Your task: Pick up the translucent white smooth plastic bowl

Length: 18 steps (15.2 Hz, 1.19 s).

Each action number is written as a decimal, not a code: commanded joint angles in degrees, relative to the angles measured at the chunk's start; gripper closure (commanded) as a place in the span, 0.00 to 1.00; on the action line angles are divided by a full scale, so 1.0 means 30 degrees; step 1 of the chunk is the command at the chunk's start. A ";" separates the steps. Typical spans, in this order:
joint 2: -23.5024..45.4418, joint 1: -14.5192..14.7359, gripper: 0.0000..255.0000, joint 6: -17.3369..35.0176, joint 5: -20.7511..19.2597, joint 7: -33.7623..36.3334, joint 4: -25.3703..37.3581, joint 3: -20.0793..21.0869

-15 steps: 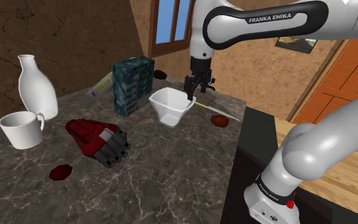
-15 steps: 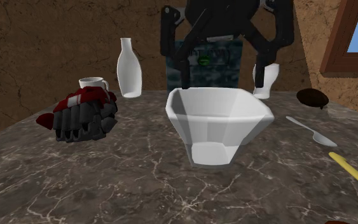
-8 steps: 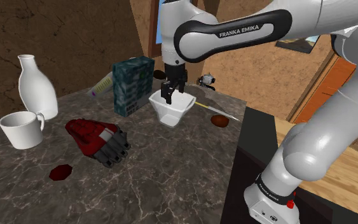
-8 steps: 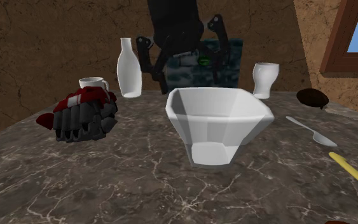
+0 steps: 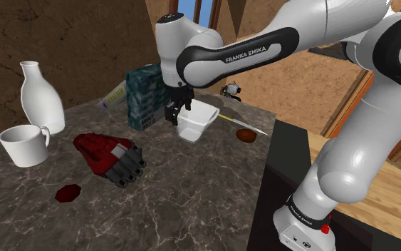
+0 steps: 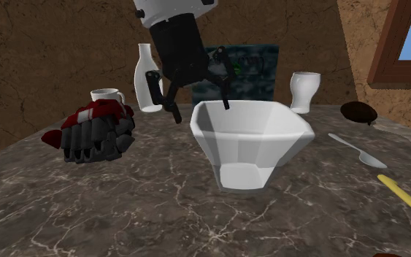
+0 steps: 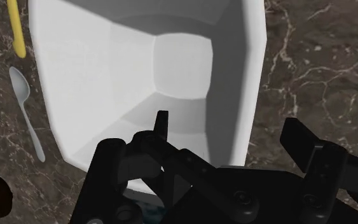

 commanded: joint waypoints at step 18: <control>0.0082 0.0009 1.00 0.0141 -0.0060 0.0077 -0.0073 0.0012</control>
